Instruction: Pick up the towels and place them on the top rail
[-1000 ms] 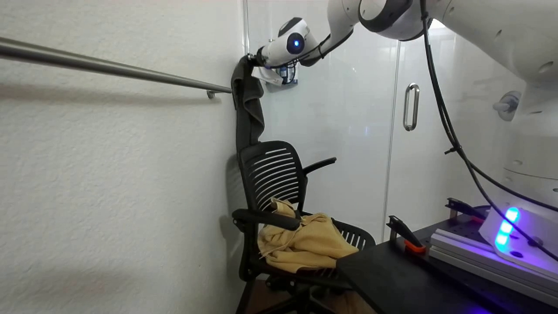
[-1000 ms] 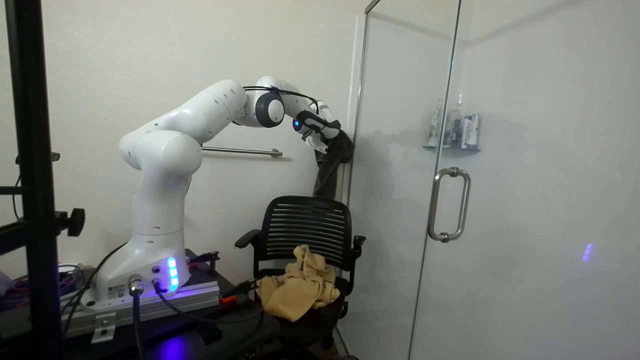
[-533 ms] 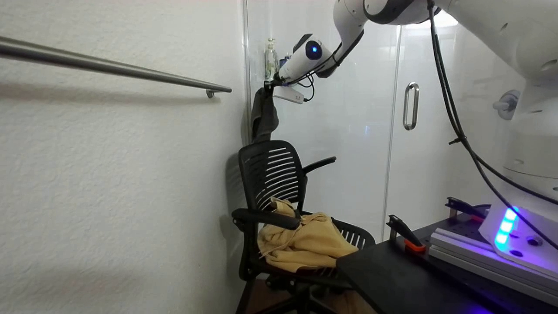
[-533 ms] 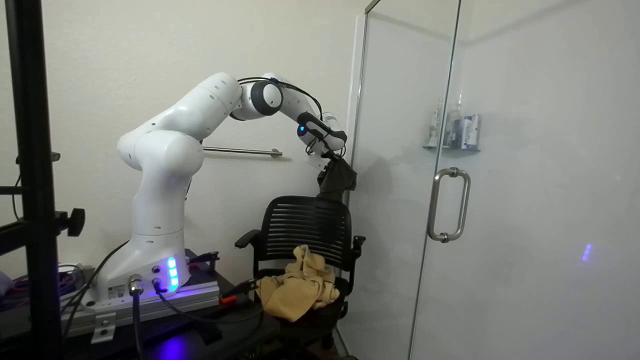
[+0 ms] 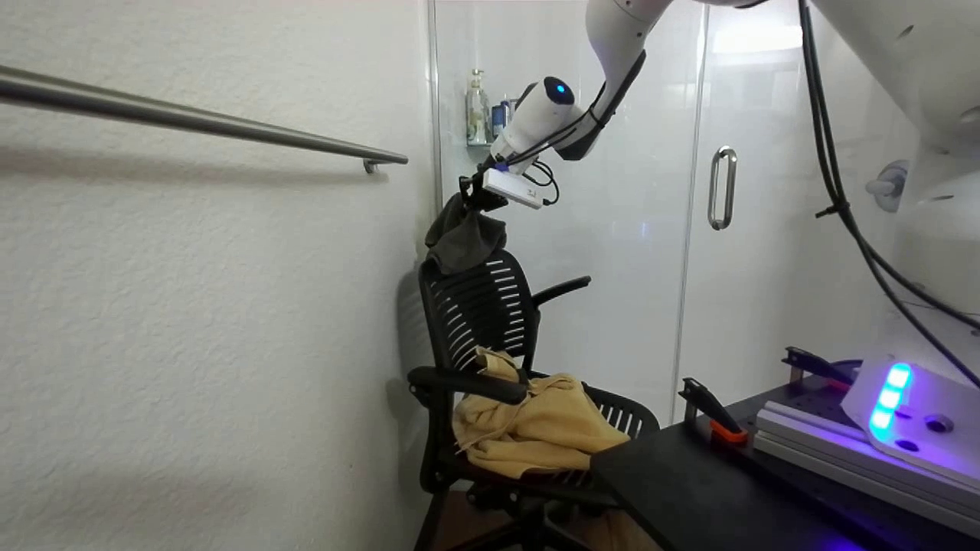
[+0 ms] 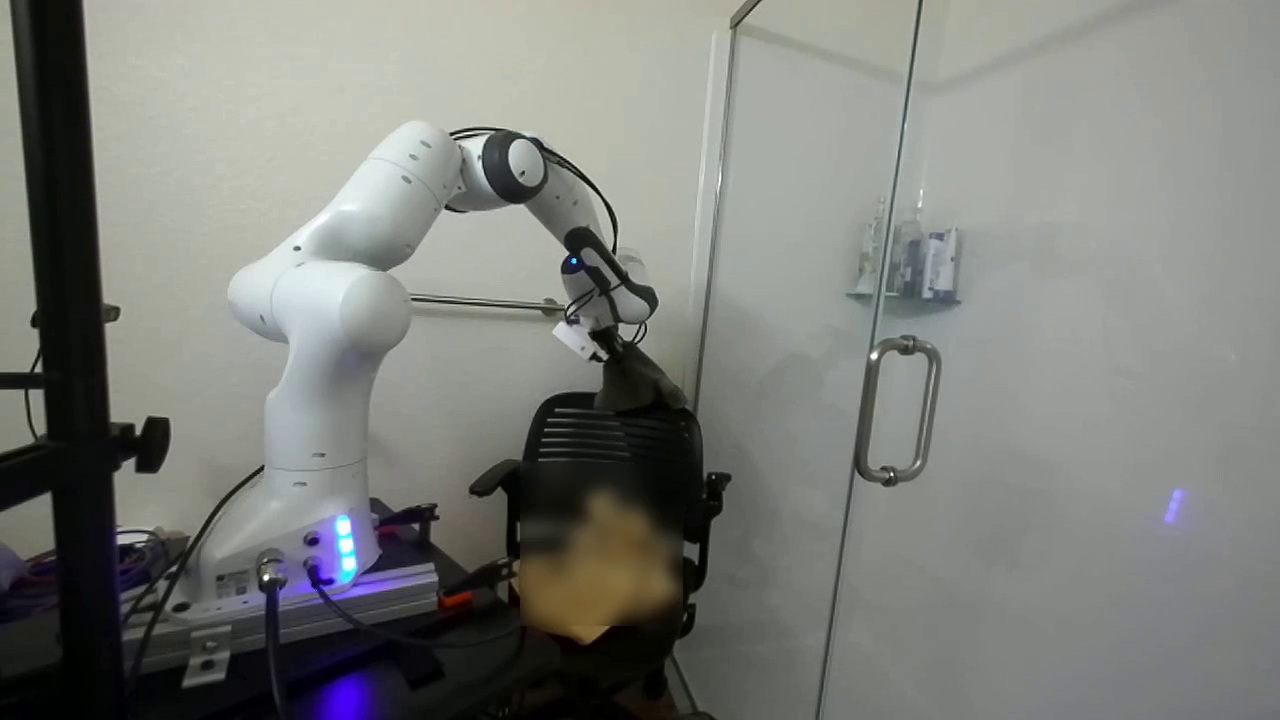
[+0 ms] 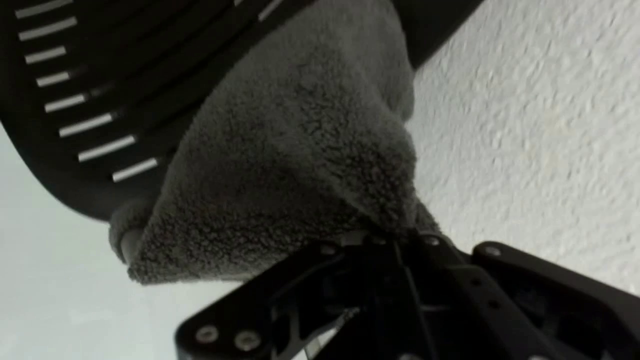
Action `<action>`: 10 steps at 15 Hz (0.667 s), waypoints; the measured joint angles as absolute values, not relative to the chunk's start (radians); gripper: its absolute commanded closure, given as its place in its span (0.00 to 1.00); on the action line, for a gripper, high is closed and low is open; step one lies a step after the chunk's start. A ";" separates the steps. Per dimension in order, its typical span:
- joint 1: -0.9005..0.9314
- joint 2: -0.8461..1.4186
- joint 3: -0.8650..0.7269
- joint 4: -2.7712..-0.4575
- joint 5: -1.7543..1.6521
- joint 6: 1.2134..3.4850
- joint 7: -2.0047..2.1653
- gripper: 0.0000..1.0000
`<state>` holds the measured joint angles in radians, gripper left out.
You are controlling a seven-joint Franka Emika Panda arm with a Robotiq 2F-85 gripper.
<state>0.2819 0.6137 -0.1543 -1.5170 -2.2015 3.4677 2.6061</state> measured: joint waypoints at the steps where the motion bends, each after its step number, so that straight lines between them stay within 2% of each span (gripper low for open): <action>1: 0.281 0.601 -0.141 -1.571 -2.201 3.467 2.606 0.99; 3: 0.278 0.574 -0.123 -1.677 -2.200 3.466 2.606 0.99; 4: 0.275 0.560 -0.118 -1.729 -2.200 3.465 2.606 0.79; 5: 0.270 0.546 -0.111 -1.782 -2.200 3.465 2.606 0.67; 6: 0.266 0.530 -0.110 -1.836 -2.199 3.464 2.606 0.62; 8: 0.259 0.498 -0.112 -1.957 -2.198 3.465 2.607 0.46; 9: 0.256 0.483 -0.114 -2.014 -2.198 3.465 2.607 0.65; 10: 0.256 0.476 -0.116 -2.047 -2.197 3.459 2.603 0.57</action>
<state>0.2560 0.4755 -0.1158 -2.0465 -2.1973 3.4592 2.6032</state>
